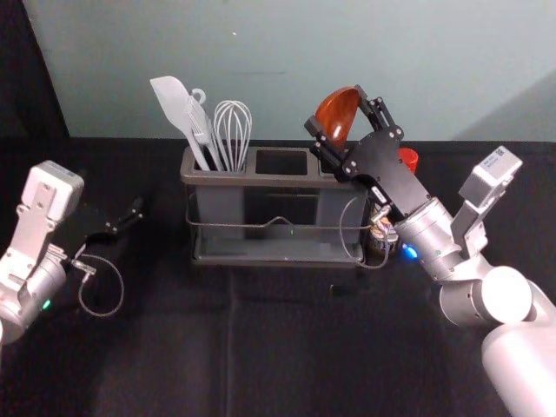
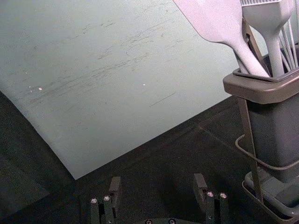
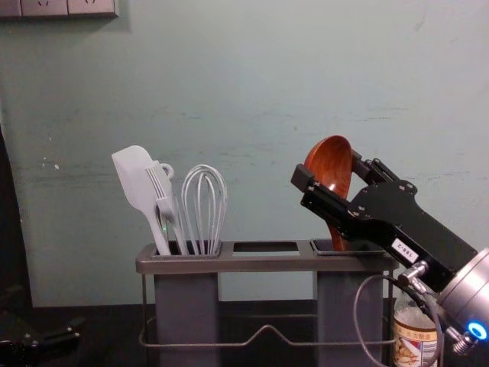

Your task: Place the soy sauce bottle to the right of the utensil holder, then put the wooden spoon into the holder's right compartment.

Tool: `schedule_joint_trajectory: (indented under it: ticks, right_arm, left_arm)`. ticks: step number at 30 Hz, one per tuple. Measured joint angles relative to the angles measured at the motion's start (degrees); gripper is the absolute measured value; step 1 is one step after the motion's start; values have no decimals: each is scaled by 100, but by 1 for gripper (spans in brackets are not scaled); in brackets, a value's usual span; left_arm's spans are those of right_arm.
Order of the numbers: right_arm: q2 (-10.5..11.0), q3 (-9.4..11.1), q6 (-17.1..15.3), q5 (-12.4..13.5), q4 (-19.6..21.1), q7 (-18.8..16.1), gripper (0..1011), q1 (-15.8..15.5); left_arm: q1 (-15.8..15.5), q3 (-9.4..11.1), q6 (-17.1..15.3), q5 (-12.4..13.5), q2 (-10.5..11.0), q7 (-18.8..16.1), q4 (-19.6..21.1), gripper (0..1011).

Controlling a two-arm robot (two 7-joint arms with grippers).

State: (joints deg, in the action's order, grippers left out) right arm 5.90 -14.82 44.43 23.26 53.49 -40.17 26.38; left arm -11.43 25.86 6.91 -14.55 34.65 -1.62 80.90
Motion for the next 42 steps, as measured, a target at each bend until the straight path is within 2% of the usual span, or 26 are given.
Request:
schedule_joint_trajectory:
  ticks: [4, 6, 11, 22, 29, 36, 42]
  right_arm:
    - [13, -9, -14, -20, 20, 14, 854, -6]
    - [16, -10, -13, -20, 20, 17, 920, -6]
    - [16, -7, -12, -20, 25, 35, 1003, -8]
    - [15, -2, -10, -16, 58, 44, 1002, -10]
    - [100, 0, -11, -167, 553, 153, 1002, 6]
    - [310, 70, -45, -387, 1168, 343, 1002, 96]
    - [512, 219, -89, -478, 1367, 484, 1002, 149]
  left_arm:
    - [0, 0, 0, 0, 0, 0, 0, 1000]
    - [0, 0, 0, 0, 0, 0, 0, 1000]
    - [0, 0, 0, 0, 0, 0, 0, 1000]
    - [0, 0, 0, 0, 0, 0, 0, 1000]
    - [0, 0, 0, 0, 0, 0, 0, 1000]
    - [0, 0, 0, 0, 0, 0, 0, 1000]
    - [0, 0, 0, 0, 0, 0, 0, 1000]
